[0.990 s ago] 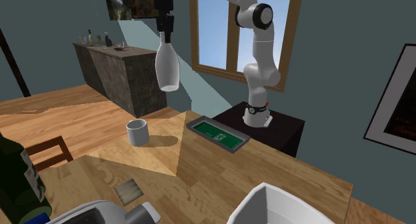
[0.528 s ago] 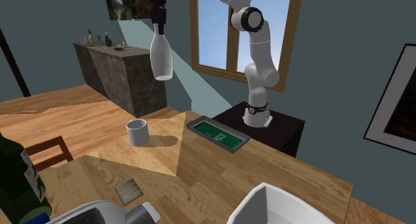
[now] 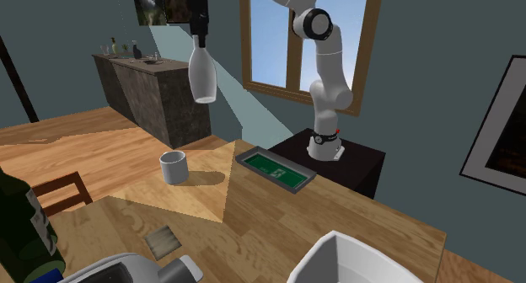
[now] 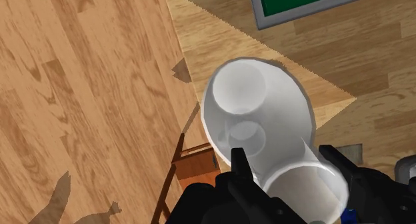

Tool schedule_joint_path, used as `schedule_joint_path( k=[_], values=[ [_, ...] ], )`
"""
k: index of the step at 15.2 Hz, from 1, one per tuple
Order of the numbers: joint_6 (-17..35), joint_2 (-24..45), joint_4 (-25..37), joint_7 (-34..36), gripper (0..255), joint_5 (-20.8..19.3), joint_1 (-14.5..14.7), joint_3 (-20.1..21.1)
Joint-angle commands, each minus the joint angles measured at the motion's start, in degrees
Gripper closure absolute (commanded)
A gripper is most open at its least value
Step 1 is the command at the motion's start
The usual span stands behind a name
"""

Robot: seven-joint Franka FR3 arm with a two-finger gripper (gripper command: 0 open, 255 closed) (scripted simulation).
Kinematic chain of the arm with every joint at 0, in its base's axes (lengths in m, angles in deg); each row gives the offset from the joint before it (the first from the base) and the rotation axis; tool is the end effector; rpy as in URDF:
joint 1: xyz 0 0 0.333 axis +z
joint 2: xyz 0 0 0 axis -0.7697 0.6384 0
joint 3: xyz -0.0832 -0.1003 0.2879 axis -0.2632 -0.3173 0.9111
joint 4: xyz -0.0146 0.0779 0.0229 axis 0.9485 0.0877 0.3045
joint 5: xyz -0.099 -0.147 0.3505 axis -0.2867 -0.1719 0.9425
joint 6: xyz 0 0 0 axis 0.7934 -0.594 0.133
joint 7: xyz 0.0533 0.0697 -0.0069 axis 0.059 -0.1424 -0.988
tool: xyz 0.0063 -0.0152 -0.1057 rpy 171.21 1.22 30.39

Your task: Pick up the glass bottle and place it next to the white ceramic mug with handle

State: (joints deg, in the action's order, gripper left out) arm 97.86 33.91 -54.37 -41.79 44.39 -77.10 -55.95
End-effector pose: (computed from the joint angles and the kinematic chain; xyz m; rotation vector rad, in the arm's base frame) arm 0.4734 -0.3138 0.7229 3.1026 -0.4070 0.0785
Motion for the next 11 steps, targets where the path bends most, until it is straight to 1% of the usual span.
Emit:
schedule_joint_path(
  k=[1,6,11],
  values=[
    [2.3,-1.4,-3.7,0.1,255,-0.3,0.2,0.1],
    [7.5,-4.3,-11.7,0.2,255,-0.7,0.5,0.2],
    [12.2,-6.3,-18.4,0.4,255,-1.0,0.7,0.3]
  ],
)
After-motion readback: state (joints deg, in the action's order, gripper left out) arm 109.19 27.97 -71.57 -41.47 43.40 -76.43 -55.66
